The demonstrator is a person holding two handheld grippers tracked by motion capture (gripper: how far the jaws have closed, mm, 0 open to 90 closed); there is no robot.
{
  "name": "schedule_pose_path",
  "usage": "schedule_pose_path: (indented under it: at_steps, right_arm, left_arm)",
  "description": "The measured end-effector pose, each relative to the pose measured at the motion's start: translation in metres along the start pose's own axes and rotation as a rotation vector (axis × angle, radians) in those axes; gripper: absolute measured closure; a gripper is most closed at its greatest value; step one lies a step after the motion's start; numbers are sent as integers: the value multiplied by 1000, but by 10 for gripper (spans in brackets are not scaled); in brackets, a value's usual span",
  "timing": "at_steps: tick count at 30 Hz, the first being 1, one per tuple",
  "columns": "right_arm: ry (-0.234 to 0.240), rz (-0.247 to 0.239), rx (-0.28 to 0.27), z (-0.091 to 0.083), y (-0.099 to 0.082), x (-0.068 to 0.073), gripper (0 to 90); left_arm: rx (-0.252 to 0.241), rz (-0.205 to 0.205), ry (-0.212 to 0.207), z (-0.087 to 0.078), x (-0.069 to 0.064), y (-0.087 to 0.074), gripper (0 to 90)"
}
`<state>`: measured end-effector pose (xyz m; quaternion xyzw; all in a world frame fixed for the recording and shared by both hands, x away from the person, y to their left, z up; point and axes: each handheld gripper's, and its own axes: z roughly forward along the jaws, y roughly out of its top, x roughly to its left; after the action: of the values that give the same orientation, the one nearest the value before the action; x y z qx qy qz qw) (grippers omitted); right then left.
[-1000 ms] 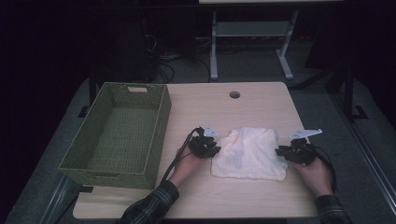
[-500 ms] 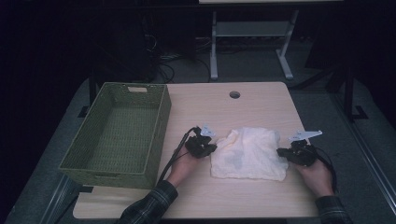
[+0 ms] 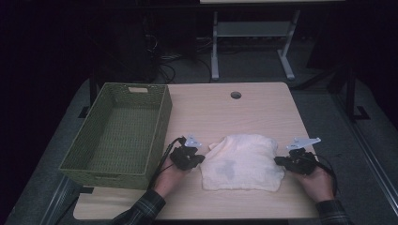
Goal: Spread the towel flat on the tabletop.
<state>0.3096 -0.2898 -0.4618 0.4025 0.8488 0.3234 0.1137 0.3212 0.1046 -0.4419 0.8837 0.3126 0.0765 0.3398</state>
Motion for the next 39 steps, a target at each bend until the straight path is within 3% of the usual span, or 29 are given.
schedule_pose_path:
  at_steps: [4,8,14,21,27,39]
  right_arm:
    - [18,-11,6,-2,-3,8,867]
    - [24,-18,3,-2,-5,13,829]
    - [22,-4,-31,-7,-3,11,729]
    - [23,-18,-25,-5,-2,14,723]
    - [12,-31,-34,-6,-2,12,718]
    - [7,-41,-25,-4,-2,12,719]
  left_arm:
    - [18,-6,-15,-6,-4,-11,897]
    - [-9,-5,1,-8,-3,-12,878]
    - [-80,-21,59,-8,7,8,722]
    - [-97,-10,90,9,23,31,706]
    - [-83,8,64,25,32,38,690]
    - [-25,25,29,44,28,37,680]
